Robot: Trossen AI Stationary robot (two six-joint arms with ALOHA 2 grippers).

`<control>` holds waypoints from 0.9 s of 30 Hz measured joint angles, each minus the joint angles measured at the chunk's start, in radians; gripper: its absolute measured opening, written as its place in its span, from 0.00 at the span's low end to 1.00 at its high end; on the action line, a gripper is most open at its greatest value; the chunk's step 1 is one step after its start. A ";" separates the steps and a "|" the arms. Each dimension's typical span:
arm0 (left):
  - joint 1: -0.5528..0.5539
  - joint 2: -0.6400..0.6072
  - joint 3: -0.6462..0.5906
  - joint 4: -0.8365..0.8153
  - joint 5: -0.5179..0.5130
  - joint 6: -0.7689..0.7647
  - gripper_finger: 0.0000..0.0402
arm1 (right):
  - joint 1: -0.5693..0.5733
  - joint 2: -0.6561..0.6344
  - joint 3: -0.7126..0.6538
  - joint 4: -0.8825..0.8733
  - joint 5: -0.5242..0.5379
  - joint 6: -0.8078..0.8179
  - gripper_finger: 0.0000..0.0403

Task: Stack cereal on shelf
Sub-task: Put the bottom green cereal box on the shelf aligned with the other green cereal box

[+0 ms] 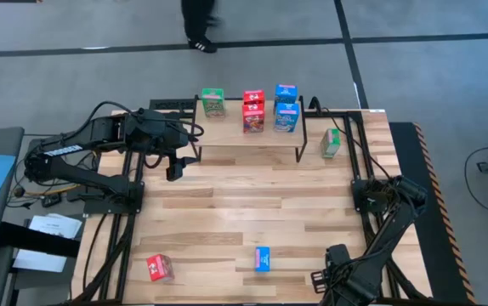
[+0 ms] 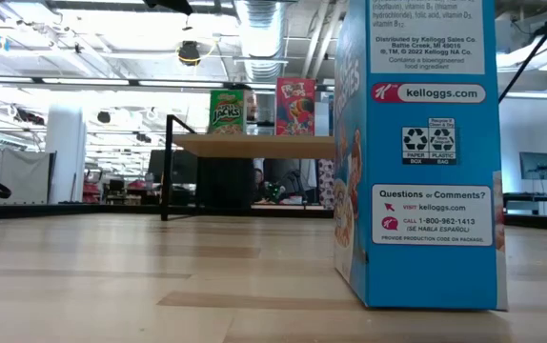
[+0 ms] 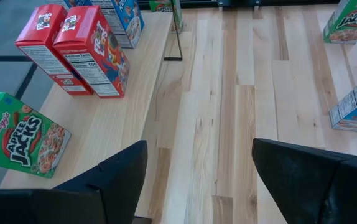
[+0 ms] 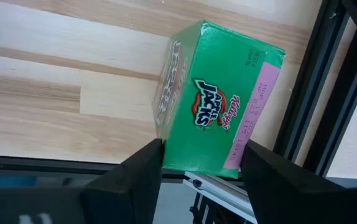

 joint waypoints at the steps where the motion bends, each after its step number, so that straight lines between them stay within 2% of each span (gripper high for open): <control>1: 0.000 0.000 0.000 0.000 0.000 0.000 0.69 | 0.000 0.000 0.006 -0.002 0.000 -0.005 0.54; 8: 0.000 0.000 0.000 0.000 0.000 0.000 0.69 | -0.022 -0.001 0.065 -0.040 0.004 -0.137 0.53; 13: 0.000 0.000 0.000 0.000 0.000 -0.028 0.69 | -0.059 -0.001 0.121 -0.135 0.064 -0.234 0.53; 19: 0.000 0.000 0.000 -0.002 0.000 -0.069 0.69 | -0.131 -0.019 0.155 -0.133 0.140 -0.410 0.53; 27: 0.000 0.000 0.000 -0.041 0.027 -0.042 0.69 | -0.235 -0.023 0.161 -0.137 0.204 -0.603 0.53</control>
